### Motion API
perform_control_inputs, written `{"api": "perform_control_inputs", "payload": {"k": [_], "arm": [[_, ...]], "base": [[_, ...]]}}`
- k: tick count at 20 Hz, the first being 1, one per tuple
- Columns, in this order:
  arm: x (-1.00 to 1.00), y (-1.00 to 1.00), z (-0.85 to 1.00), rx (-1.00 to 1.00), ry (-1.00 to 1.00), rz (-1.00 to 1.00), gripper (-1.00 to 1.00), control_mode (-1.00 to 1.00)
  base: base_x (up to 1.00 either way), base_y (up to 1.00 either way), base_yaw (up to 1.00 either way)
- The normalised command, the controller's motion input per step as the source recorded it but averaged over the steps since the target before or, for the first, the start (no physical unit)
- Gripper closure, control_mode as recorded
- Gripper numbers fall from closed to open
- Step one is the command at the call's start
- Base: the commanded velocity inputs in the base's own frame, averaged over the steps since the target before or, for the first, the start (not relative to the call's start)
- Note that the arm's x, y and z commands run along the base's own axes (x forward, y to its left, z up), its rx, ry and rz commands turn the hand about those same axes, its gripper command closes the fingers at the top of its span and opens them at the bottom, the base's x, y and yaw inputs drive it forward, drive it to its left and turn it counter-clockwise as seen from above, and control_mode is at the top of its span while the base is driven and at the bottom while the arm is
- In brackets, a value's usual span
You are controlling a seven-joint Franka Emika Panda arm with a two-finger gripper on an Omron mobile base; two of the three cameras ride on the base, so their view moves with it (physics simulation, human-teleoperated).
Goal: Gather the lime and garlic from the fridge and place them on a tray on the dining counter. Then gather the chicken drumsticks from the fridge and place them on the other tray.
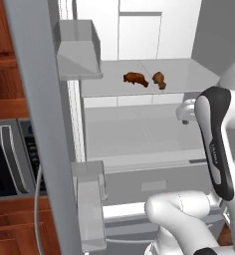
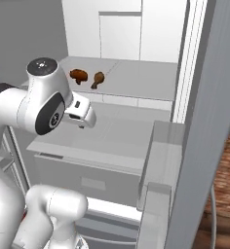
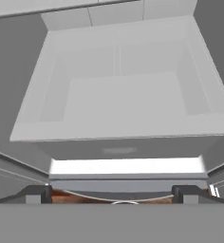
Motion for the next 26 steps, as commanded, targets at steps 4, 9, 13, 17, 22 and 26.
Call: {"api": "perform_control_inputs", "payload": {"k": [4,9,13,17,22,26], "arm": [[0.00,0.00,0.38,-0.01,0.02,0.03,-1.00,-1.00],[0.00,0.03,0.50,-0.01,-0.14,0.01,-1.00,-1.00],[0.24,0.16,0.37,0.00,-0.38,0.00,-1.00,-1.00],[0.66,0.12,0.13,0.00,-0.24,0.00,-1.00,-1.00],[0.91,0.03,0.00,0.00,-0.11,0.00,-1.00,-1.00],[0.80,-0.07,0.01,0.00,0.06,0.00,-1.00,-1.00]], "base": [[0.16,0.00,0.10],[0.00,0.00,0.00],[0.00,0.00,0.00],[0.00,0.00,0.00],[0.00,0.00,0.00],[0.00,0.00,0.00]]}}
